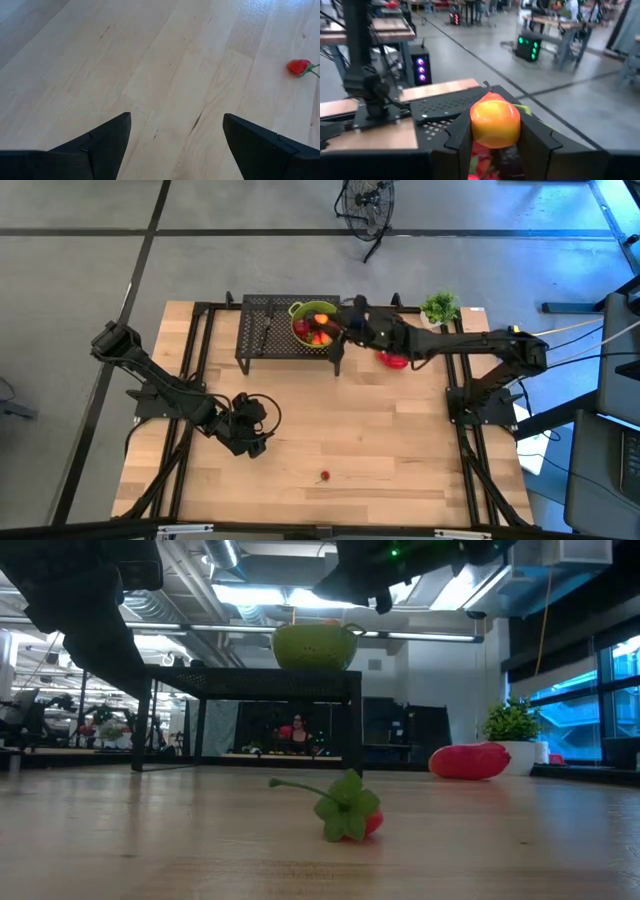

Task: Pick & Place Fruit
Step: Put the pear into the green strainer bowl on the shelf

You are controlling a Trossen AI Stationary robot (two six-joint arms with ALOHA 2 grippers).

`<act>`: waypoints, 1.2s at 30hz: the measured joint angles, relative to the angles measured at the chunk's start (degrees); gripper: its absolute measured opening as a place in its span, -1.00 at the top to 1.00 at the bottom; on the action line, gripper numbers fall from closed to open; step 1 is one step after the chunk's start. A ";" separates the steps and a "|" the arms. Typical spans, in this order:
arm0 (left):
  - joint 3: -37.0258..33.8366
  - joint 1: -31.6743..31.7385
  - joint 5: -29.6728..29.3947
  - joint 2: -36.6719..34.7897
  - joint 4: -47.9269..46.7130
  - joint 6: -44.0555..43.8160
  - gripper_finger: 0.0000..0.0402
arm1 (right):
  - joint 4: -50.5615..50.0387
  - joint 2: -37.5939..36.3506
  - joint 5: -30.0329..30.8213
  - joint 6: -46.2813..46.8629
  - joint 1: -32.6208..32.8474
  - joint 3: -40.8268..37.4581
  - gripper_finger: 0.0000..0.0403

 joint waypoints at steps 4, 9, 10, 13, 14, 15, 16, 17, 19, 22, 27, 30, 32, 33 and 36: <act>0.00 -0.01 0.00 -0.01 0.01 0.00 -0.56 | -9.48 0.00 0.04 1.05 -1.82 4.91 0.38; 0.00 -0.01 0.00 0.00 0.01 0.00 -0.56 | -19.35 0.00 -0.36 3.11 -3.88 10.46 0.39; 0.00 -0.01 0.00 -0.02 0.01 0.00 -0.56 | -20.62 0.00 -0.36 3.54 -4.28 11.27 0.39; 0.00 -0.01 0.00 0.00 0.01 0.00 -0.56 | -22.59 0.35 -0.37 3.80 -5.33 12.46 0.38; 0.00 -0.01 0.01 -0.01 0.01 0.00 -0.56 | -22.79 0.48 -0.39 3.83 -5.71 12.48 0.38; 0.00 -0.01 0.02 0.00 0.01 0.00 -0.56 | -23.44 0.55 -0.64 4.09 -6.12 12.48 0.39; 0.00 -0.01 0.00 0.00 -0.01 0.00 -0.56 | -23.42 0.95 -1.32 4.65 -6.50 12.48 0.39; 0.00 -0.01 0.02 0.00 0.01 0.00 -0.56 | -23.07 1.36 -1.95 5.14 -6.79 12.52 0.40; 0.00 -0.01 0.00 0.00 0.01 0.00 -0.56 | -24.19 2.07 -2.15 5.33 -7.26 12.46 0.40; 0.00 -0.01 0.02 0.00 0.01 0.00 -0.56 | -24.26 3.08 -2.18 5.94 -7.52 12.45 0.38; 0.00 -0.01 0.04 0.00 -0.04 0.00 -0.56 | -25.40 4.75 -2.40 6.77 -8.02 12.46 0.39; 0.00 -0.01 0.13 0.00 -0.01 0.00 -0.56 | -25.77 5.05 -2.34 6.78 -8.10 12.45 0.39; 0.00 0.00 0.15 0.00 -0.01 0.00 -0.56 | -26.06 5.07 -2.36 6.97 -8.06 12.45 0.37; 0.00 -0.01 0.13 0.00 -0.03 0.00 -0.56 | -26.18 5.07 -2.37 7.29 -8.05 12.45 0.37; 0.00 -0.01 0.11 0.00 -0.01 0.00 -0.56 | -26.33 5.07 -2.47 7.57 -8.02 12.45 0.38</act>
